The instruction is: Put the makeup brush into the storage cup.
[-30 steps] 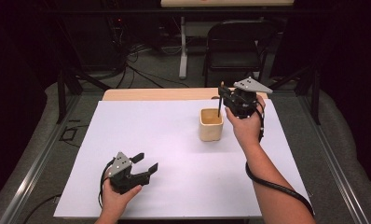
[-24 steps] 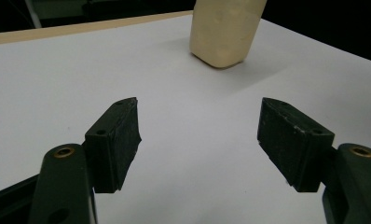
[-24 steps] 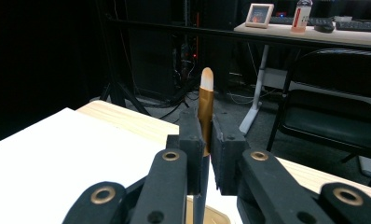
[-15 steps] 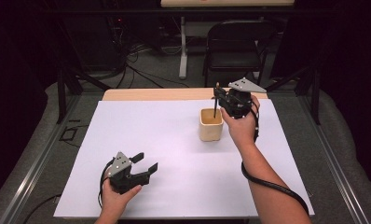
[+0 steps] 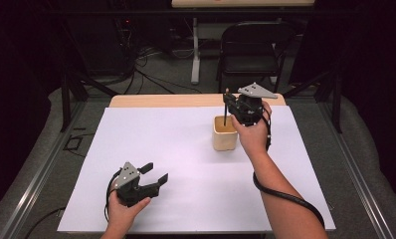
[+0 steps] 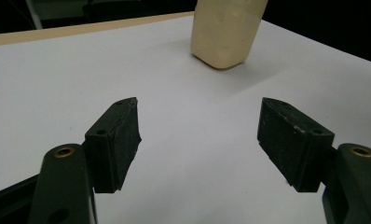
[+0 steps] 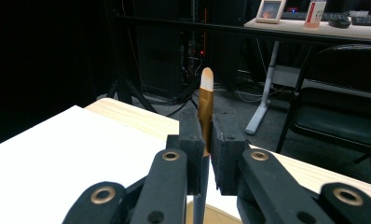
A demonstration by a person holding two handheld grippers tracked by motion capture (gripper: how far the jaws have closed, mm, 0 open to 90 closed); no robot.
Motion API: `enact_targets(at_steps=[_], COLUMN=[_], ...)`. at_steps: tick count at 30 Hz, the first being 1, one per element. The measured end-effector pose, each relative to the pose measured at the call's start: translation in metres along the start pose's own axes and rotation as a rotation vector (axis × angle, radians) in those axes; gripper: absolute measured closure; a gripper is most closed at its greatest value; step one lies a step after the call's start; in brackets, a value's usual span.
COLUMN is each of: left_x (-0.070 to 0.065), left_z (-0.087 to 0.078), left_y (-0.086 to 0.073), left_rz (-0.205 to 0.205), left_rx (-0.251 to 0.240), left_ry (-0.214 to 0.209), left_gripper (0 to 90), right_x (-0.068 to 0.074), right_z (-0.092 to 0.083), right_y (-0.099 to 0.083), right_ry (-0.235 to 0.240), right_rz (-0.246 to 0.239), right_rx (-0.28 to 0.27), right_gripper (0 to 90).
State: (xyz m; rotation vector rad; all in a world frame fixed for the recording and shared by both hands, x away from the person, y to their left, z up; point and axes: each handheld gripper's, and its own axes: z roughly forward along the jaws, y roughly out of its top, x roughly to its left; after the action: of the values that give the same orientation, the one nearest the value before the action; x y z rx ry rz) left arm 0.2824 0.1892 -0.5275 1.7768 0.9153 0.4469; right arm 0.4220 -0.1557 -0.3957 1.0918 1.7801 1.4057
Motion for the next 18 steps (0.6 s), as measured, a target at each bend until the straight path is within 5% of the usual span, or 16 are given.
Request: enact_targets(at_steps=[18], left_x=[0.0003], left_z=[0.0009], left_y=[-0.0005], left_rz=[0.002], left_rx=[0.003], left_ry=[0.0], left_gripper=[29.4], right_x=[-0.0017], right_z=[0.005], right_y=[-0.0079], right_ry=[-0.008], right_rz=[0.007], right_rx=[0.013], right_gripper=[83.8])
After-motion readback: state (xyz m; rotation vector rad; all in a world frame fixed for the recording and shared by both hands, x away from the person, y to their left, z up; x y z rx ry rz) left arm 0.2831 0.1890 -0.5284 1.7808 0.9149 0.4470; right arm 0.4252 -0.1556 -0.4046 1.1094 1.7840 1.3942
